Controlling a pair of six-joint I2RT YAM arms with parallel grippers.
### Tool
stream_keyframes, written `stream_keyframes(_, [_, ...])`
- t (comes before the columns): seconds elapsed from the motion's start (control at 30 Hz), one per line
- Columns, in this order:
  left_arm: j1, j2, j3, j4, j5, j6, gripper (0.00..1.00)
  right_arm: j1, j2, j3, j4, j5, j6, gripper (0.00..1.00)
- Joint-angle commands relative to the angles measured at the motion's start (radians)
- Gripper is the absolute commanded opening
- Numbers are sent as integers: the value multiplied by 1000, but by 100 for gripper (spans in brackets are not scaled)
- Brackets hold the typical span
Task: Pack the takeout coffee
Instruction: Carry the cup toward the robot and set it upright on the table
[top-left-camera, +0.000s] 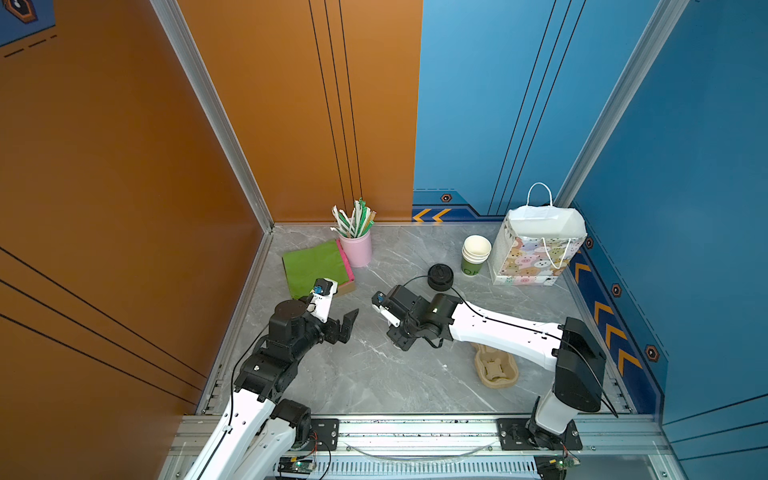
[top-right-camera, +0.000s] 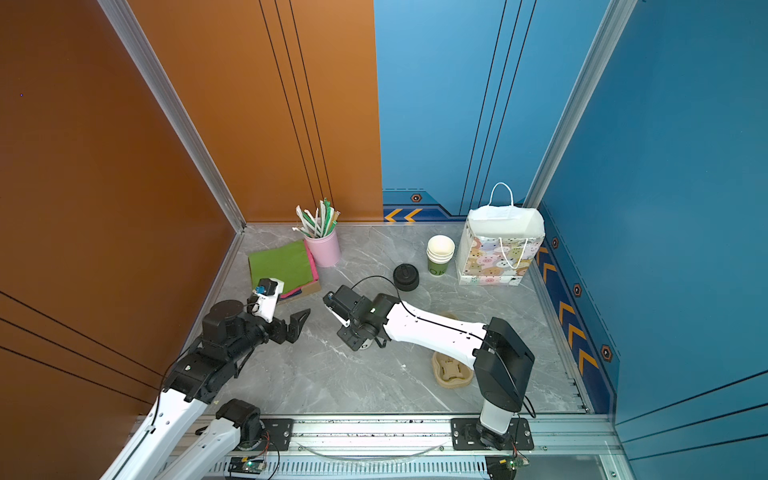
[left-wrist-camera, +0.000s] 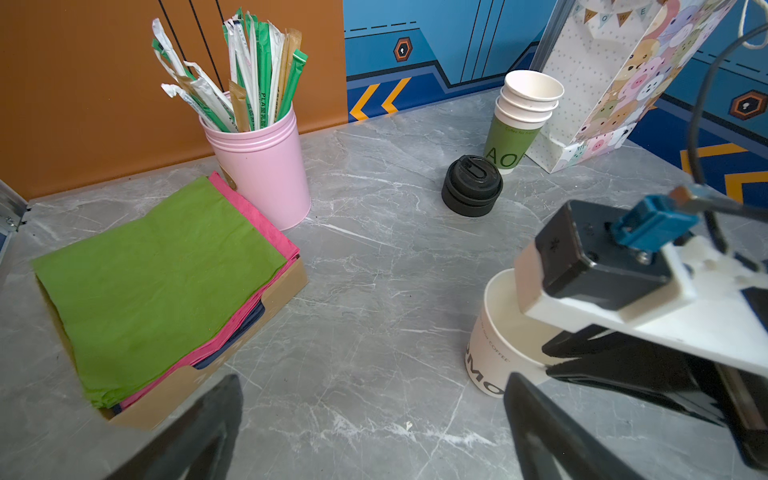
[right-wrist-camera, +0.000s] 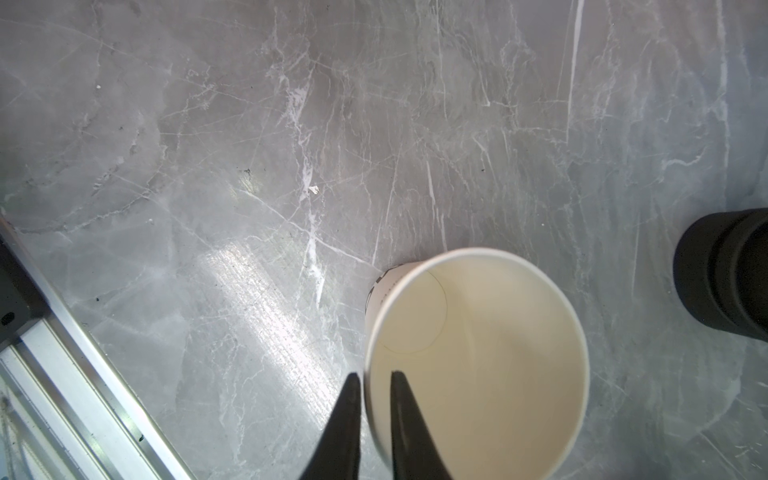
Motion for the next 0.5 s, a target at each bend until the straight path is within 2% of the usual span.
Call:
stream_keyframes(0.0, [-8, -9, -9, 13, -12, -7, 98, 9, 13, 43, -23, -8, 2, 25])
stream_keyframes(0.1, [-8, -9, -10, 12, -14, -6, 98, 9, -4, 77, -33, -11, -3, 33])
stream_keyframes(0.23, [-7, -10, -10, 12, -16, -6, 98, -17, -65, 112, -34, 33, -6, 53])
stream_keyframes(0.37, [-6, -13, -10, 12, -15, -7, 98, -102, -99, 119, -37, 133, -12, 77])
stream_keyframes(0.47, [-7, -16, -11, 12, -13, -6, 98, -199, -73, 147, -59, 140, -12, 88])
